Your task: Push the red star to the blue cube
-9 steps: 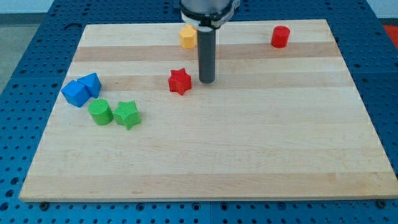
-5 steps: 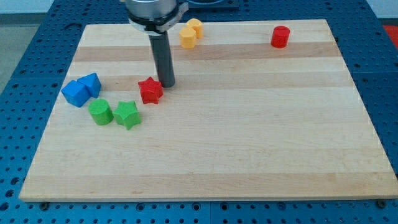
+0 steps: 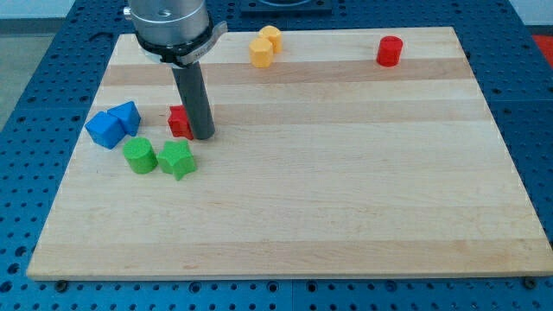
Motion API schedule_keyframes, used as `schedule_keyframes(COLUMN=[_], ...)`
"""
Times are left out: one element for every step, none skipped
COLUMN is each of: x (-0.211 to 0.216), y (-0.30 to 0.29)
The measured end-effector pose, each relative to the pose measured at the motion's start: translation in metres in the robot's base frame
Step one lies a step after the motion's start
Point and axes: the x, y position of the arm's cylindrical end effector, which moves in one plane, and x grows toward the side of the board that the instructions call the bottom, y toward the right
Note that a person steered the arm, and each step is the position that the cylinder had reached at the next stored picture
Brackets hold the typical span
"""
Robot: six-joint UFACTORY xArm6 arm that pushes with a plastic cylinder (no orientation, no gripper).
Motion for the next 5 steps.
schedule_keyframes(x=[-0.006, -0.021, -0.021, -0.021, -0.023], y=[0.01, 0.015, -0.008, -0.042, -0.059])
